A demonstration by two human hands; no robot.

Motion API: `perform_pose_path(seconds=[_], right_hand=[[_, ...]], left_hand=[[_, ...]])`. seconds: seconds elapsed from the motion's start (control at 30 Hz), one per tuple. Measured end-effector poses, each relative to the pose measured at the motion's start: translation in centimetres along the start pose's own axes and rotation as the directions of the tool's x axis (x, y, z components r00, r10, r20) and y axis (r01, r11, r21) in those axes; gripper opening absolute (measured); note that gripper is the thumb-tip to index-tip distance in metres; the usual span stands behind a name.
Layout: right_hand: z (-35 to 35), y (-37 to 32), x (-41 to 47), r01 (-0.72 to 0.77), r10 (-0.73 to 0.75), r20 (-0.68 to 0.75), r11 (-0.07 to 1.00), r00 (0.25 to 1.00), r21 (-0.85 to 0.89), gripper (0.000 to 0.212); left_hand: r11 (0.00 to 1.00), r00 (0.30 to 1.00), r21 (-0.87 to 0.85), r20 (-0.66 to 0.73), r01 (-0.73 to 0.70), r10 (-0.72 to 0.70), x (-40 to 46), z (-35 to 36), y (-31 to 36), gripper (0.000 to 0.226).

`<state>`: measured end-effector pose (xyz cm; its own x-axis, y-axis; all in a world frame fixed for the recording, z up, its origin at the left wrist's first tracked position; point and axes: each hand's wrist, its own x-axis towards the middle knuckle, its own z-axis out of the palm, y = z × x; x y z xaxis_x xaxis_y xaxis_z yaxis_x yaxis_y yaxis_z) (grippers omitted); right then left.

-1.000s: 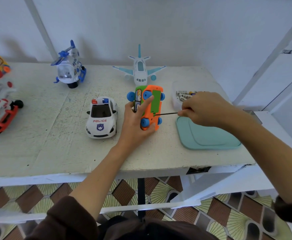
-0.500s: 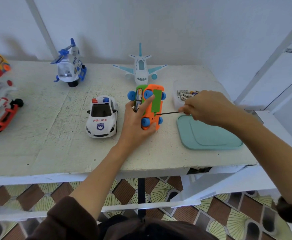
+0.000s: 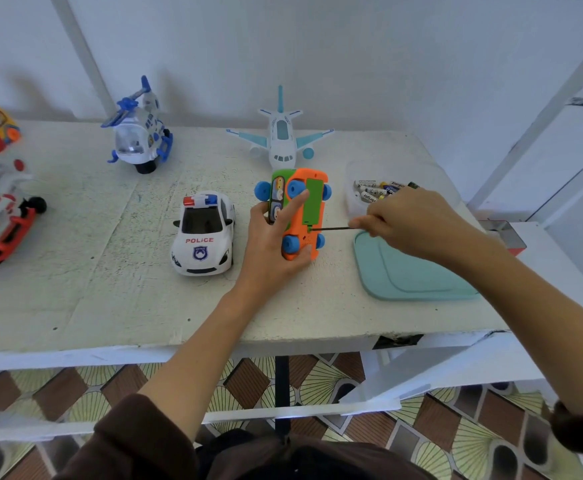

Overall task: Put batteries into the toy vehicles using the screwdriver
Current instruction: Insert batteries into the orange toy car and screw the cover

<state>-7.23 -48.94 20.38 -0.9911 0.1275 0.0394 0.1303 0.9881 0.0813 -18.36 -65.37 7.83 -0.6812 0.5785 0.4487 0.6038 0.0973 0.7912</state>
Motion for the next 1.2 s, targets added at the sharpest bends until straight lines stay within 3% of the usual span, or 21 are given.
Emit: perform_pose_path(seconds=[0.13,0.27,0.33,0.43,0.57,0.8,1.0,1.2], right_hand=[[-0.1,-0.2,-0.2,-0.037,0.043,-0.035,0.988,0.998,0.15,0.04],[-0.2,-0.3,0.2,0.028,-0.029,-0.013,0.997,1.0,-0.069,0.052],[0.0,-0.4,0.1,0.035,-0.034,0.005,0.994,0.999,-0.099,0.057],[0.3,-0.4,-0.3,0.036,-0.032,-0.073,0.998,0.997,0.051,0.047],[0.0,-0.6,-0.1,-0.007,0.014,-0.037,0.985,0.999,0.171,0.037],[0.1,-0.5,0.2,0.028,-0.025,0.061,0.999,0.998,-0.041,0.05],[0.5,-0.6,-0.1,0.015,-0.009,-0.029,0.981,1.0,0.196,0.044],[-0.3,-0.9,-0.1,-0.015,0.014,-0.062,1.0,0.998,-0.021,0.04]], left_hand=[[1.0,1.0,-0.02,-0.002,0.01,-0.01,0.0,0.0,0.0,0.069],[1.0,1.0,-0.007,-0.006,0.018,-0.018,0.0,-0.1,0.1,0.07],[1.0,1.0,0.008,-0.008,0.013,-0.013,0.0,-0.1,0.1,0.07],[1.0,1.0,0.014,-0.007,0.011,-0.011,0.0,-0.1,0.0,0.07],[1.0,1.0,0.011,-0.008,0.024,-0.024,0.0,-0.1,0.1,0.069],[1.0,1.0,0.028,-0.008,-0.002,0.002,0.0,0.0,-0.1,0.07],[1.0,1.0,0.019,-0.011,0.008,-0.008,0.1,0.0,-0.1,0.069],[0.998,1.0,0.049,-0.011,-0.024,0.025,-0.1,0.0,-0.1,0.069]])
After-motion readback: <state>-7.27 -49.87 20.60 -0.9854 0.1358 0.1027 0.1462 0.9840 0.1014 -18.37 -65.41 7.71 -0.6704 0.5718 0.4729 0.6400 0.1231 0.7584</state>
